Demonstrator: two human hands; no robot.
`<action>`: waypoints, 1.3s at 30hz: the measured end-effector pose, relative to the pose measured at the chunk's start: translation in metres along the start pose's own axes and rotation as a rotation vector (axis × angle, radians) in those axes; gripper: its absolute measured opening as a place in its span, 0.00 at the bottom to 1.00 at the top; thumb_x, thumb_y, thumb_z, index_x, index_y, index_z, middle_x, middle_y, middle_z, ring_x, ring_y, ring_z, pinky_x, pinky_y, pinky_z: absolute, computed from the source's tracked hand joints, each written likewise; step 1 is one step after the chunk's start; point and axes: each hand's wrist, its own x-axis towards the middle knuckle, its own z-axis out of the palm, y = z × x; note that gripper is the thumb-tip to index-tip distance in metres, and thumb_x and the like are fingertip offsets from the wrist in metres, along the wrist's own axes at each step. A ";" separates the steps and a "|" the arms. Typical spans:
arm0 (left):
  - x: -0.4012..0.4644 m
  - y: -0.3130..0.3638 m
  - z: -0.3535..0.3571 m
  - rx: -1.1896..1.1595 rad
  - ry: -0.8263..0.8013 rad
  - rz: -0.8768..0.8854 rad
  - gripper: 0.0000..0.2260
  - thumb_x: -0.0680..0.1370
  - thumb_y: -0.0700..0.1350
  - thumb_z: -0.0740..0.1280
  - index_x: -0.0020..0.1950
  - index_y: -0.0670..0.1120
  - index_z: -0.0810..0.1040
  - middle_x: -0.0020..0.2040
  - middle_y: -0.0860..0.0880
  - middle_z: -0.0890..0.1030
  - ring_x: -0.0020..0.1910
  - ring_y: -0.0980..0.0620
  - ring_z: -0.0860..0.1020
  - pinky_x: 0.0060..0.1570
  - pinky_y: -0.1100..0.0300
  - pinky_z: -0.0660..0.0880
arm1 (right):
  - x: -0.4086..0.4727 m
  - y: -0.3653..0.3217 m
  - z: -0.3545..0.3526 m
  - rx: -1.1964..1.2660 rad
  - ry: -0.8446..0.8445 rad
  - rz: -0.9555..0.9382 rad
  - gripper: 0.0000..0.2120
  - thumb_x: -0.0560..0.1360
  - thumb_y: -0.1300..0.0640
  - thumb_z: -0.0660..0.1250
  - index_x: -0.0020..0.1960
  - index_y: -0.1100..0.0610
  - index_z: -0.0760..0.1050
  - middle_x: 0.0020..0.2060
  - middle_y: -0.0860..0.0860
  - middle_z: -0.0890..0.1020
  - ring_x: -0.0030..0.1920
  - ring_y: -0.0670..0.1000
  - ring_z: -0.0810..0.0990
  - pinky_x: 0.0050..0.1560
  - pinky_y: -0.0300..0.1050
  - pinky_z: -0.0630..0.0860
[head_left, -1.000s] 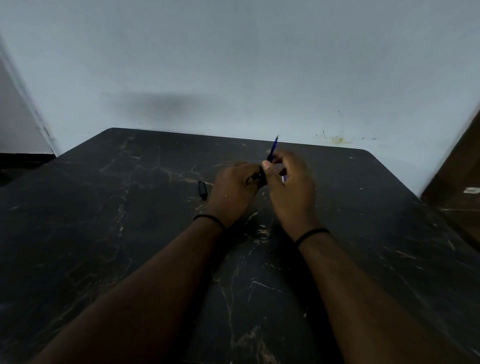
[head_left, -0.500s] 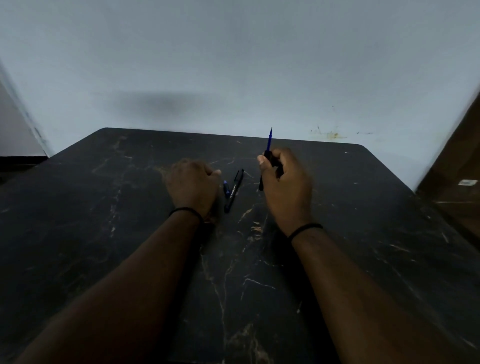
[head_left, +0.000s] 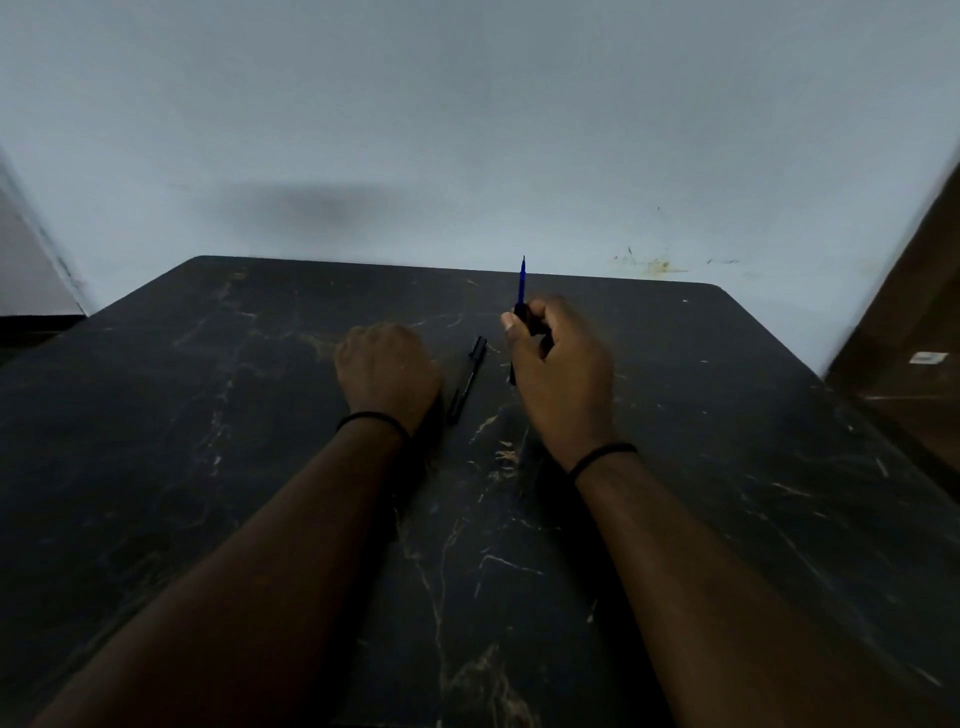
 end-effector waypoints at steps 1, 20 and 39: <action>0.000 0.000 -0.001 0.025 -0.003 0.007 0.11 0.73 0.48 0.67 0.46 0.43 0.84 0.48 0.41 0.84 0.52 0.39 0.79 0.50 0.52 0.73 | 0.000 0.001 0.000 -0.005 -0.003 -0.003 0.10 0.79 0.46 0.66 0.51 0.52 0.77 0.39 0.47 0.80 0.38 0.48 0.79 0.38 0.53 0.81; -0.005 0.020 -0.005 -1.188 0.108 -0.120 0.08 0.82 0.38 0.63 0.59 0.38 0.77 0.50 0.43 0.85 0.39 0.62 0.80 0.42 0.69 0.77 | 0.002 0.012 0.006 -0.061 -0.056 -0.009 0.17 0.75 0.35 0.56 0.49 0.45 0.76 0.37 0.42 0.79 0.37 0.41 0.78 0.36 0.40 0.76; -0.001 0.010 -0.008 -1.705 -0.040 -0.391 0.07 0.84 0.41 0.59 0.48 0.44 0.75 0.49 0.41 0.84 0.20 0.57 0.64 0.22 0.65 0.62 | -0.001 0.015 0.007 -0.014 -0.307 -0.074 0.12 0.73 0.45 0.64 0.41 0.51 0.81 0.31 0.46 0.79 0.34 0.45 0.76 0.31 0.41 0.70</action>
